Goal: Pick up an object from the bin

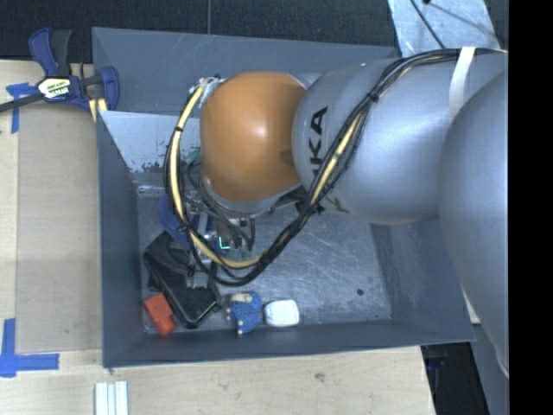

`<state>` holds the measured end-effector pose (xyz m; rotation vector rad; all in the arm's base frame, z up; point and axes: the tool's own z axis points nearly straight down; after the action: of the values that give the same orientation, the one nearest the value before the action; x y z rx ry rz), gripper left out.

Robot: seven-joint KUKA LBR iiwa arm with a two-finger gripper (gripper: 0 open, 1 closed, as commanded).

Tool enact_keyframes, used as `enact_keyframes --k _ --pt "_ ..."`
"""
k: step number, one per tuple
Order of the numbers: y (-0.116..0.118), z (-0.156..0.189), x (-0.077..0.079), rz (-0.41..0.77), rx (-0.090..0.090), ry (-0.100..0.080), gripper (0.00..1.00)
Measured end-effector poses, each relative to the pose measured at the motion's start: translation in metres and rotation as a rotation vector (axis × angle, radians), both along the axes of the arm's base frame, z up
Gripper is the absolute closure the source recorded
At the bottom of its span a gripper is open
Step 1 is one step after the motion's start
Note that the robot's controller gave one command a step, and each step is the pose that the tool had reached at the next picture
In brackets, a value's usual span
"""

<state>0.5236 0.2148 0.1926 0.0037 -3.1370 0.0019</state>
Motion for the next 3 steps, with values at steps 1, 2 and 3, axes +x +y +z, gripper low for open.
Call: enact_keyframes --k 1,2,3 --pt "-0.038 -0.118 0.060 0.140 0.002 -0.016 0.00" --pt "-0.035 -0.114 0.059 0.141 0.006 -0.016 1.00" --pt "-0.033 -0.119 0.072 0.414 0.004 -0.012 1.00"
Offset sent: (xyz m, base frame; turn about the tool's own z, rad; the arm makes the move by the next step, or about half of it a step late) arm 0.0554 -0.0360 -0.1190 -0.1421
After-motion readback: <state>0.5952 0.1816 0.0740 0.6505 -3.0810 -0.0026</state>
